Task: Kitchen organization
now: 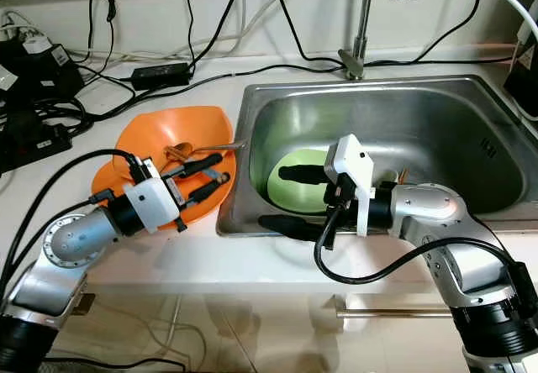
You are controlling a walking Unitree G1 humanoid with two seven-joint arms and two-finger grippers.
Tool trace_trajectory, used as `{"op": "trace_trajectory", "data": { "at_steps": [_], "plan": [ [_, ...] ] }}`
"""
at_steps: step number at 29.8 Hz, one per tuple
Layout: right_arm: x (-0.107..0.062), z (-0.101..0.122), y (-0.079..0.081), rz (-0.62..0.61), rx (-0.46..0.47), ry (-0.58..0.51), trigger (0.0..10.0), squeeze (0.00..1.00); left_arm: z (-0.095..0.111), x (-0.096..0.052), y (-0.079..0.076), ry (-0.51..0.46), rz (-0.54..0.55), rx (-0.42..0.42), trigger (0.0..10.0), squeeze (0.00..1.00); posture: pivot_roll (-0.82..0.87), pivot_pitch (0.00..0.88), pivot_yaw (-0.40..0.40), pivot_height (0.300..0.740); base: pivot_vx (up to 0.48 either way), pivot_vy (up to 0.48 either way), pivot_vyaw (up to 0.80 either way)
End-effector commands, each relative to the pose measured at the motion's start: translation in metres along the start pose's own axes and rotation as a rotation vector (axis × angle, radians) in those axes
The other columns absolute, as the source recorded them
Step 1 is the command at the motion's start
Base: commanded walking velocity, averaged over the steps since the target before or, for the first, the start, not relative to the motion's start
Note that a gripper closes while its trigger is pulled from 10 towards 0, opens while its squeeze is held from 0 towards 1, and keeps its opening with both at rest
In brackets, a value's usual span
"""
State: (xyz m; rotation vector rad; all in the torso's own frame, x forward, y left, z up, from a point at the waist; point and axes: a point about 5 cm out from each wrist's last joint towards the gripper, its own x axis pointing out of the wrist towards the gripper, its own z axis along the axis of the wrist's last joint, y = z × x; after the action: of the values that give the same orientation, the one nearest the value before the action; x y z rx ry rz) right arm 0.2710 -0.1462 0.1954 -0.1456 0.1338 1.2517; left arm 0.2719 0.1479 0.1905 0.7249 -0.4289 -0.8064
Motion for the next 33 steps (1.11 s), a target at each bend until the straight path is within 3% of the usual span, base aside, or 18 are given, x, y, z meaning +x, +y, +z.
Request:
{"op": "trace_trajectory", "data": {
  "at_steps": [1, 4, 11, 12, 13, 15, 16, 19, 21, 23, 26, 27, 28, 29, 30, 31, 32, 33],
  "plan": [
    [0.003, 0.003, -0.001, 0.003, -0.02, -0.009, 10.0, 0.0, 0.007, -0.003, 0.011, -0.005, 0.035, 0.031, 0.0, 0.0, -0.1, 0.0, 0.107, 0.74, 0.0, 0.0, 0.0],
    [0.004, 0.003, -0.002, 0.002, -0.02, -0.011, 10.0, 0.0, 0.011, -0.004, 0.016, -0.013, 0.051, 0.048, 0.0, 0.0, -0.09, 0.0, 0.106, 0.74, 0.0, 0.0, 0.0],
    [0.006, 0.003, -0.005, -0.005, -0.019, -0.022, 10.0, 0.0, 0.043, -0.006, 0.042, -0.086, 0.135, 0.15, 0.0, 0.0, -0.07, 0.0, 0.1, 0.74, 0.0, 0.0, 0.0],
    [0.007, 0.003, -0.007, -0.008, -0.017, -0.028, 10.0, 0.0, 0.06, -0.002, 0.06, -0.137, 0.206, 0.193, 0.0, 0.0, -0.07, 0.0, 0.097, 0.74, 0.0, 0.0, 0.0],
    [0.007, 0.003, -0.007, -0.008, -0.017, -0.028, 10.0, 0.0, 0.06, -0.002, 0.06, -0.137, 0.206, 0.193, 0.0, 0.0, -0.07, 0.0, 0.097, 0.74, 0.0, 0.0, 0.0],
    [0.009, 0.003, -0.008, -0.018, -0.016, -0.038, 10.0, 0.0, 0.074, 0.001, 0.079, -0.188, 0.284, 0.216, 0.0, 0.0, -0.07, 0.0, 0.098, 0.74, 0.0, 0.0, 0.0],
    [0.009, 0.003, -0.008, -0.018, -0.016, -0.038, 10.0, 0.0, 0.074, 0.001, 0.079, -0.188, 0.284, 0.216, 0.0, 0.0, -0.07, 0.0, 0.098, 0.74, 0.0, 0.0, 0.0],
    [0.013, 0.004, -0.012, -0.047, -0.018, -0.059, 10.0, 0.0, 0.082, 0.004, 0.1, -0.22, 0.364, 0.224, 0.0, 0.0, -0.07, 0.0, 0.101, 0.74, 0.0, 0.0, 0.0],
    [0.014, 0.005, -0.013, -0.058, -0.018, -0.068, 10.0, 0.0, 0.081, 0.005, 0.103, -0.217, 0.377, 0.214, 0.0, 0.0, -0.08, 0.0, 0.103, 0.74, 0.0, 0.0, 0.0],
    [0.015, 0.007, -0.018, -0.109, -0.011, -0.095, 10.0, 0.0, 0.081, 0.007, 0.113, -0.246, 0.465, 0.123, 0.0, 0.0, -0.08, 0.0, 0.107, 0.74, 0.0, 0.0, 0.0],
    [0.015, 0.007, -0.02, -0.127, -0.008, -0.103, 10.0, 0.0, 0.081, 0.007, 0.116, -0.256, 0.492, 0.093, 0.0, 0.0, -0.08, 0.0, 0.107, 0.74, 0.0, 0.0, 0.0],
    [0.016, 0.009, -0.025, -0.17, 0.001, -0.125, 10.0, 0.0, 0.081, 0.008, 0.124, -0.293, 0.58, -0.032, 0.0, 0.0, -0.08, 0.0, 0.107, 0.74, 0.0, 0.0, 0.0],
    [0.017, 0.011, -0.03, -0.226, 0.007, -0.156, 10.0, 0.0, 0.077, 0.01, 0.136, -0.351, 0.698, -0.242, 0.0, 0.0, -0.08, 0.0, 0.108, 0.74, 0.0, 0.0, 0.0],
    [0.02, 0.015, -0.04, -0.314, 0.029, -0.203, 10.0, 0.0, 0.068, 0.014, 0.146, -0.44, 0.821, -0.59, 0.0, 0.0, -0.08, 0.0, 0.112, 0.74, 0.0, 0.0, 0.0],
    [0.021, 0.016, -0.043, -0.341, 0.041, -0.216, 10.0, 0.0, 0.065, 0.016, 0.147, -0.47, 0.843, -0.699, 0.0, 0.0, -0.08, 0.0, 0.112, 0.74, 0.0, 0.0, 0.0],
    [0.021, 0.018, -0.045, -0.365, 0.059, -0.239, 10.0, 0.0, 0.059, 0.02, 0.147, -0.519, 0.849, -0.865, 0.0, 0.0, -0.09, 0.0, 0.114, 0.74, 0.0, 0.0, 0.0],
    [0.021, 0.018, -0.045, -0.365, 0.059, -0.239, 10.0, 0.0, 0.059, 0.02, 0.147, -0.519, 0.849, -0.865, 0.0, 0.0, -0.09, 0.0, 0.114, 0.74, 0.0, 0.0, 0.0],
    [0.022, 0.019, -0.047, -0.38, 0.071, -0.255, 10.0, 0.0, 0.056, 0.023, 0.146, -0.552, 0.847, -0.977, 0.0, 0.0, -0.09, 0.0, 0.114, 0.74, 0.0, 0.0, 0.0]
  ]
}}
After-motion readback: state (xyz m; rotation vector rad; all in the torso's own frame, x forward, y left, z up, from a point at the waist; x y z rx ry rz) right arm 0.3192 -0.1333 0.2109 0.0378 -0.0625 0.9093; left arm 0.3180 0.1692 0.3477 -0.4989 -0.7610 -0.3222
